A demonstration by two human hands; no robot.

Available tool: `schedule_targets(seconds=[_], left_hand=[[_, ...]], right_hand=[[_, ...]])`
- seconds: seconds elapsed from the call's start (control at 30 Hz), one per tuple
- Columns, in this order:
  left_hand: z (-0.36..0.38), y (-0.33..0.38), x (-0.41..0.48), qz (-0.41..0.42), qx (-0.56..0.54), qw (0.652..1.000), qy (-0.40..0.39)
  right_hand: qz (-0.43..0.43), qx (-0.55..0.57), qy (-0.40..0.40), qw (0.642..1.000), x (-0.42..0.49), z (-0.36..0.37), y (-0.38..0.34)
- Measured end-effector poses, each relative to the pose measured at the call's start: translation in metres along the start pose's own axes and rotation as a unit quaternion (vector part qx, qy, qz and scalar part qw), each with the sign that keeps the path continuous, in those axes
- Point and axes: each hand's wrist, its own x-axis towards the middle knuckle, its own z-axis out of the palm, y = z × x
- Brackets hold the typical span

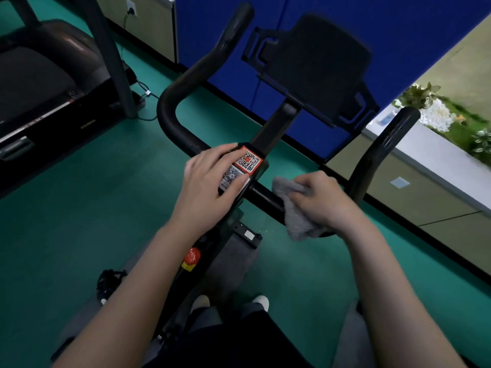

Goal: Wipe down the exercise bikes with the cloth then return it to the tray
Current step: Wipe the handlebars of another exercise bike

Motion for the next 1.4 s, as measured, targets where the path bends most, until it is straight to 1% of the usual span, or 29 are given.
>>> schedule_targets(seconds=[0.03,0.07,0.17,0.2,0.27,0.37,0.4,0.43,0.47,0.5,0.53,0.57,0.6,0.63,0.7,0.73,0.83,1.0,1.17,1.3,1.4], left_hand=[[0.0,0.0,0.0,-0.002,-0.003,1.0,0.001],[0.0,0.0,0.001,-0.003,-0.005,1.0,0.002],[-0.001,0.0,0.001,-0.001,-0.004,1.0,0.002],[-0.001,0.0,0.001,0.0,-0.002,1.0,0.001],[-0.002,0.0,0.001,0.002,0.0,1.0,-0.002],[-0.002,0.0,0.0,0.003,0.002,1.0,-0.004],[-0.002,0.0,0.0,0.003,0.001,1.0,-0.004],[-0.002,0.0,0.0,0.003,-0.002,1.0,-0.003],[-0.002,0.0,0.0,0.002,-0.006,1.0,-0.002],[-0.001,0.0,-0.001,0.001,-0.009,1.0,-0.002],[-0.001,0.0,-0.001,0.0,-0.01,1.0,-0.001],[-0.001,-0.001,-0.001,-0.001,-0.01,1.0,0.0],[-0.001,-0.001,0.0,0.0,-0.009,1.0,0.002],[-0.001,-0.002,0.0,0.001,-0.007,1.0,0.004],[-0.001,-0.002,0.0,0.003,-0.004,1.0,0.008],[-0.001,-0.002,0.0,0.004,-0.003,1.0,0.009],[0.0,-0.001,0.0,0.003,-0.005,1.0,0.009],[-0.001,0.0,-0.002,0.0,-0.017,1.0,0.012],[-0.001,-0.001,-0.003,-0.001,-0.013,1.0,0.007],[-0.001,-0.001,-0.003,-0.008,-0.017,1.0,0.002],[-0.001,-0.001,-0.004,-0.01,-0.015,1.0,0.0]], right_hand=[[0.014,0.007,-0.011,1.0,-0.003,-0.005,0.004],[0.02,0.02,-0.004,1.0,-0.004,-0.007,0.006],[-0.006,0.065,0.073,0.995,0.002,0.006,-0.006],[-0.014,0.071,0.084,0.994,0.006,0.011,-0.013],[-0.012,0.076,0.07,0.995,0.013,0.019,-0.023],[0.003,0.028,0.001,1.0,0.013,0.008,-0.015],[0.006,0.012,-0.008,1.0,0.009,0.003,-0.009],[0.005,0.008,-0.001,1.0,0.002,0.001,-0.004],[-0.005,0.012,0.034,0.999,-0.005,0.004,0.001],[-0.025,0.021,0.105,0.994,-0.014,0.01,0.005],[-0.051,0.036,0.198,0.978,-0.023,0.018,0.005],[-0.075,0.051,0.288,0.953,-0.031,0.029,0.003],[-0.092,0.067,0.356,0.928,-0.037,0.041,-0.001],[-0.104,0.082,0.401,0.906,-0.04,0.055,-0.007],[-0.128,0.107,0.449,0.878,-0.04,0.083,-0.021],[-0.137,0.115,0.457,0.871,-0.039,0.096,-0.029],[-0.152,0.111,0.452,0.872,-0.032,0.121,-0.04],[-0.17,0.09,0.456,0.869,-0.027,0.12,-0.036],[-0.132,0.09,0.45,0.878,-0.043,0.116,-0.017],[-0.078,0.114,0.491,0.86,-0.062,0.108,0.006],[-0.092,0.126,0.497,0.854,-0.06,0.103,0.0]])
